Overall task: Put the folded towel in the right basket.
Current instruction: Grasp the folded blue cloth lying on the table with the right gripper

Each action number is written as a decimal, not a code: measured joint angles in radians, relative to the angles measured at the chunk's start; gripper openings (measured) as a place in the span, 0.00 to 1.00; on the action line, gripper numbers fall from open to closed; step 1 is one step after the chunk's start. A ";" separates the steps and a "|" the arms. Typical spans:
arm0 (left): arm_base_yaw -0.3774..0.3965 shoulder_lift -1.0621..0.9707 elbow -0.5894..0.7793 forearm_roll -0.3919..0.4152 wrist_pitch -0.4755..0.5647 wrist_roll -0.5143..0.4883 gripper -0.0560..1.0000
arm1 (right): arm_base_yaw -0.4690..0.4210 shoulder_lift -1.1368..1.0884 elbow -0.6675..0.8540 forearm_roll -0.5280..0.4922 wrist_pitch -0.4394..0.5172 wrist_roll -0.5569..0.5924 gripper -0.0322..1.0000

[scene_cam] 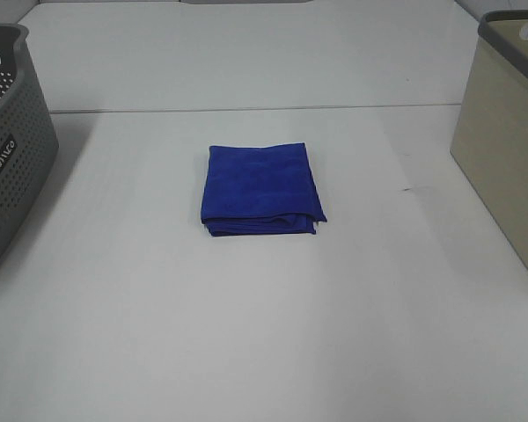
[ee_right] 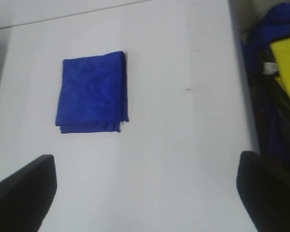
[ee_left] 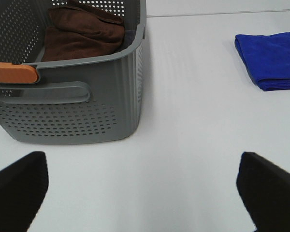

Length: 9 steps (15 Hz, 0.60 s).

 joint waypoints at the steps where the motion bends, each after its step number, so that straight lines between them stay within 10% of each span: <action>1: 0.000 0.000 0.000 0.000 0.000 0.000 0.99 | 0.000 0.087 -0.046 0.061 -0.010 -0.040 0.96; 9: 0.000 0.000 0.000 0.000 0.000 0.000 0.99 | 0.197 0.845 -0.333 0.244 -0.094 -0.167 0.96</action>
